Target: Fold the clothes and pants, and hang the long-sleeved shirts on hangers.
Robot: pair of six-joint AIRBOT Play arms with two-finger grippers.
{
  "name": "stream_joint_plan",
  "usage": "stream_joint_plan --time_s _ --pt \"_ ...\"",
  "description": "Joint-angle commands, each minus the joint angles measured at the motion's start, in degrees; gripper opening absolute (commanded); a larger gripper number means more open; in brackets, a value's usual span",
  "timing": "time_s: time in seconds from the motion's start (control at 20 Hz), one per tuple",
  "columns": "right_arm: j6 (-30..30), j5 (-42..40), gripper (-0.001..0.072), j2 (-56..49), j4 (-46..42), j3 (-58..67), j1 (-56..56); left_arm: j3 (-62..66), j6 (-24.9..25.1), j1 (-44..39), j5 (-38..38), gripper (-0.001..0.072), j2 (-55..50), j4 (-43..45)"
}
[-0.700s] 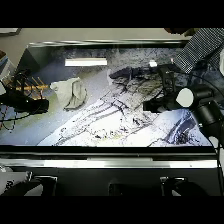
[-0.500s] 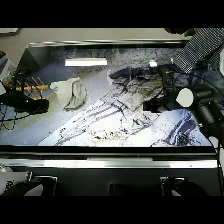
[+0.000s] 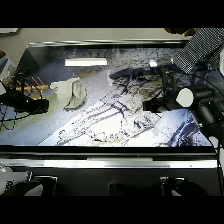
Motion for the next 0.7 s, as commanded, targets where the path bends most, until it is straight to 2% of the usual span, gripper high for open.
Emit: stream_joint_plan --time_s 0.0,0.65 --pt "0.00 0.02 0.0033 -0.02 0.02 0.04 0.04 0.00 0.02 0.00 0.02 0.0022 0.04 0.02" --pt "0.00 -0.24 0.0033 -0.02 0.02 0.04 0.04 0.00 0.02 0.00 0.02 0.0022 0.04 0.02"
